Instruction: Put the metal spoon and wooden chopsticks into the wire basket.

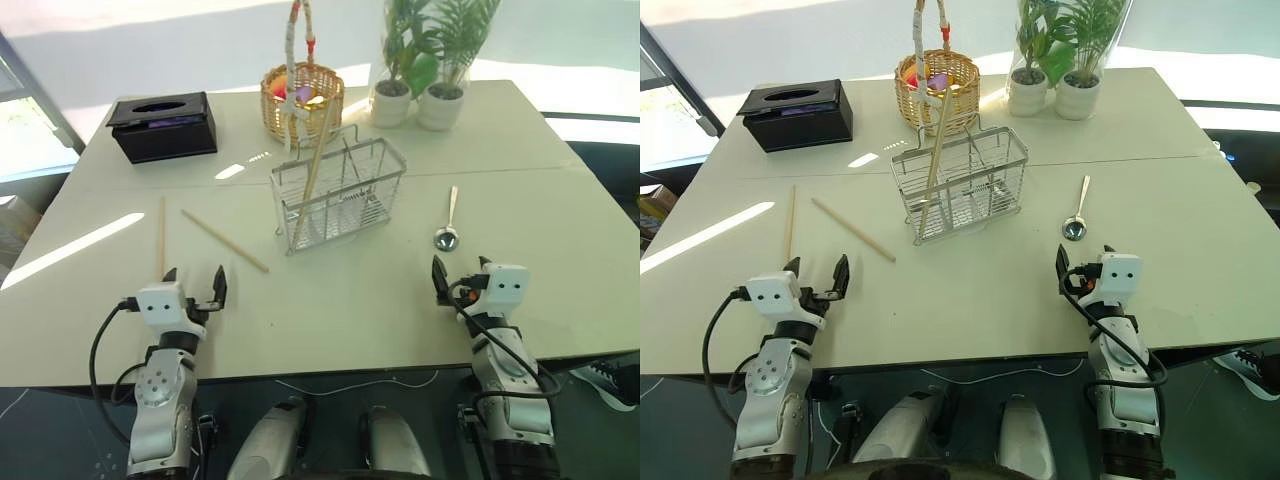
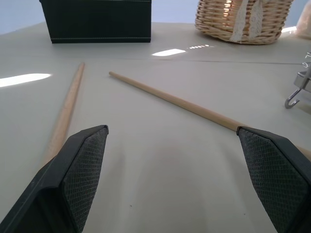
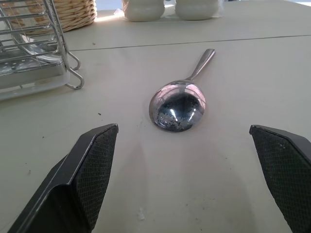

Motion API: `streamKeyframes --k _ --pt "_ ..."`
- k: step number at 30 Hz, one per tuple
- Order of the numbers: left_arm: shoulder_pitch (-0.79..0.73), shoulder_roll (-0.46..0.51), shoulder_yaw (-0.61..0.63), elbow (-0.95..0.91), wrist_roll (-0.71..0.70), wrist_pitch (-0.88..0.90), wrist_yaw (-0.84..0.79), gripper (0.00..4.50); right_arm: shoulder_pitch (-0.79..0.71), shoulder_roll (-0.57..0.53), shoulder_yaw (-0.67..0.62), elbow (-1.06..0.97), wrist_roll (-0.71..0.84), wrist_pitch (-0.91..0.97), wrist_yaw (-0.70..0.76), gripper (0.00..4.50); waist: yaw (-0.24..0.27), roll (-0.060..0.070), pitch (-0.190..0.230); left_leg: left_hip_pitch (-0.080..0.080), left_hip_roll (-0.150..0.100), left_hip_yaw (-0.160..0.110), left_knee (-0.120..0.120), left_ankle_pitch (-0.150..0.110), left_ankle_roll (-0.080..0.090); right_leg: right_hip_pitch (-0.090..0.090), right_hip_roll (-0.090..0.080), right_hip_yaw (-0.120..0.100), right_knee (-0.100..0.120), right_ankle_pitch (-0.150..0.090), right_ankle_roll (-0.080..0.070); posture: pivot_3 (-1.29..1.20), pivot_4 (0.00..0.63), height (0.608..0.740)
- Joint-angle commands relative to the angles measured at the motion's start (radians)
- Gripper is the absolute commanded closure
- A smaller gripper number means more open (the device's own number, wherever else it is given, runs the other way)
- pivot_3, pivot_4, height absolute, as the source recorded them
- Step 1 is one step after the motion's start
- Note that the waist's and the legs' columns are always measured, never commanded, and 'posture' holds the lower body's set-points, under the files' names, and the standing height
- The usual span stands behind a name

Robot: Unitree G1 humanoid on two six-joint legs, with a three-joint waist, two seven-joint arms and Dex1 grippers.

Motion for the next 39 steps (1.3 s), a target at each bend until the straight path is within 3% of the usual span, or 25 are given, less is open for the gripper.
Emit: streamKeyframes --k 1,7,11,13,18,22,26,29,34,39 --pt "-0.003 0.023 -0.004 -0.047 0.003 -0.011 -0.02 0.02 -0.005 0.004 -0.005 -0.049 -0.004 -0.016 -0.007 0.0 0.0 0.0 0.0 0.0 0.0 0.0 0.0 0.0 0.0 0.0 0.0 0.0 0.0 0.0 0.0 0.0 0.15 0.74" --pt "0.002 0.158 -0.01 -0.193 -0.127 0.127 -0.193 0.02 -0.008 -0.006 -0.011 -0.05 0.003 -0.011 -0.003 0.0 -0.001 0.0 0.0 0.0 0.0 0.0 -0.001 0.0 0.0 -0.001 0.001 0.0 0.0 0.0 0.0 0.0 0.15 0.74" --pt "0.047 0.453 -0.004 -0.381 -0.38 0.353 -0.518 0.02 -0.03 -0.026 -0.03 -0.067 0.025 0.015 0.008 0.0 -0.004 0.003 0.001 0.0 0.001 0.0 -0.002 0.0 0.0 -0.003 0.004 0.004 0.001 0.0 -0.001 0.0 0.15 0.74" --pt "0.036 0.562 0.028 -0.411 -0.466 0.429 -0.595 0.02 -0.042 -0.041 -0.034 -0.09 0.036 0.049 0.016 0.0 -0.003 0.006 0.002 0.001 0.001 0.001 -0.004 0.0 0.0 -0.004 0.004 0.008 0.001 -0.001 -0.002 0.0 0.15 0.74" --pt "-0.08 0.717 0.081 -0.409 -0.607 0.561 -0.686 0.02 -0.117 -0.095 -0.058 -0.184 0.088 0.236 0.005 0.0 -0.002 0.008 0.004 0.002 0.001 0.003 -0.005 0.0 -0.001 -0.006 0.004 0.01 0.003 -0.002 -0.003 0.0 0.15 0.74" --pt "-0.187 0.72 0.069 -0.392 -0.623 0.586 -0.666 0.02 -0.207 -0.156 -0.089 -0.213 0.118 0.434 -0.023 0.0 -0.002 0.008 0.004 0.001 0.001 0.005 -0.005 0.0 -0.001 -0.005 0.002 0.01 0.0 -0.002 -0.004 0.0 0.15 0.74" --pt "-0.296 0.653 0.025 -0.379 -0.616 0.596 -0.609 0.02 -0.419 -0.224 -0.12 -0.15 0.163 0.763 -0.084 0.0 -0.002 0.008 0.005 -0.002 0.001 0.006 -0.005 0.001 0.0 -0.008 0.003 0.012 -0.001 -0.001 -0.004 0.0 0.15 0.74" --pt "-0.319 0.612 -0.002 -0.387 -0.598 0.597 -0.58 0.02 -0.537 -0.229 -0.13 -0.069 0.199 0.887 -0.073 0.0 -0.004 0.007 0.004 -0.001 0.001 0.006 -0.005 0.001 0.0 -0.009 0.002 0.012 -0.001 -0.001 -0.004 0.0 0.15 0.74" --pt "-0.328 0.566 -0.022 -0.407 -0.571 0.588 -0.532 0.02 -0.692 -0.281 -0.106 0.161 0.19 0.955 0.005 0.0 -0.005 0.007 0.005 -0.003 0.001 0.006 -0.005 0.002 0.002 -0.009 0.003 0.012 -0.002 0.001 0.0 0.0 0.15 0.74" --pt "-0.303 0.541 -0.008 -0.444 -0.564 0.587 -0.485 0.02 -0.809 -0.342 -0.058 0.401 0.151 0.902 0.104 0.0 -0.003 0.006 0.005 -0.002 0.001 0.007 -0.003 0.002 0.002 -0.003 0.003 0.012 -0.002 0.002 0.0 0.0 0.15 0.74"
